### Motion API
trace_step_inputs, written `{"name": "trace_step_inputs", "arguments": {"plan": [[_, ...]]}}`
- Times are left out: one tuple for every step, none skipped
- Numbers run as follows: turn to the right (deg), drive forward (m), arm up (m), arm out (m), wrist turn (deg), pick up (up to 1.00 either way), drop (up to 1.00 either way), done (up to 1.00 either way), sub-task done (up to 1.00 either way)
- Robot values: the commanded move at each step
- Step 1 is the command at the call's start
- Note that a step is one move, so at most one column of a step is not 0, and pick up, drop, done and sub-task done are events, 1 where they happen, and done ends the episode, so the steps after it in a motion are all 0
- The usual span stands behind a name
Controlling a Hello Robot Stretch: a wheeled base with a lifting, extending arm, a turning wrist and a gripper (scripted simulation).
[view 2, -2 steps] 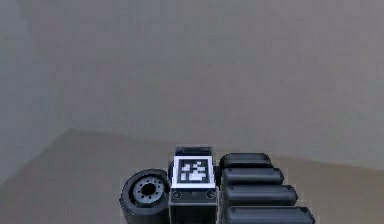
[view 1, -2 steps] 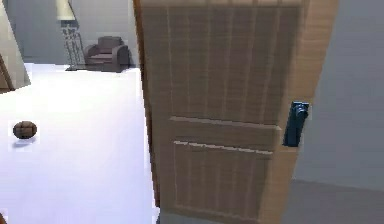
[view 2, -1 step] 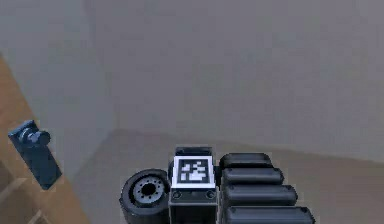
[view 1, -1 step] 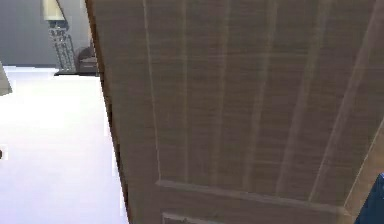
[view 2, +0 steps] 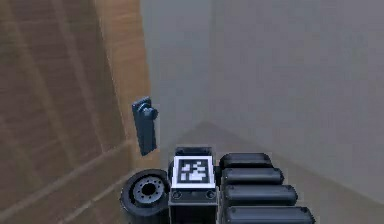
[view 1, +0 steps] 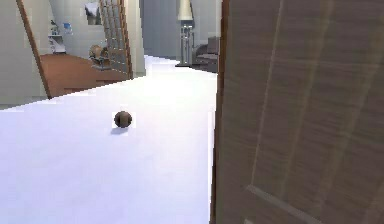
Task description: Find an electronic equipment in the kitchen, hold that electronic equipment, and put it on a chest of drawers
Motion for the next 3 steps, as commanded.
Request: {"name": "trace_step_inputs", "arguments": {"plan": [[0.0,0.15,0.00,0.00,0.0,0.00,0.00,0.00,0.00],[-45.0,0.00,0.00,0.00,0.0,0.00,0.00,0.00,0.00],[-12.0,0.00,0.00,0.00,0.0,0.00,0.00,0.00,0.00]]}}
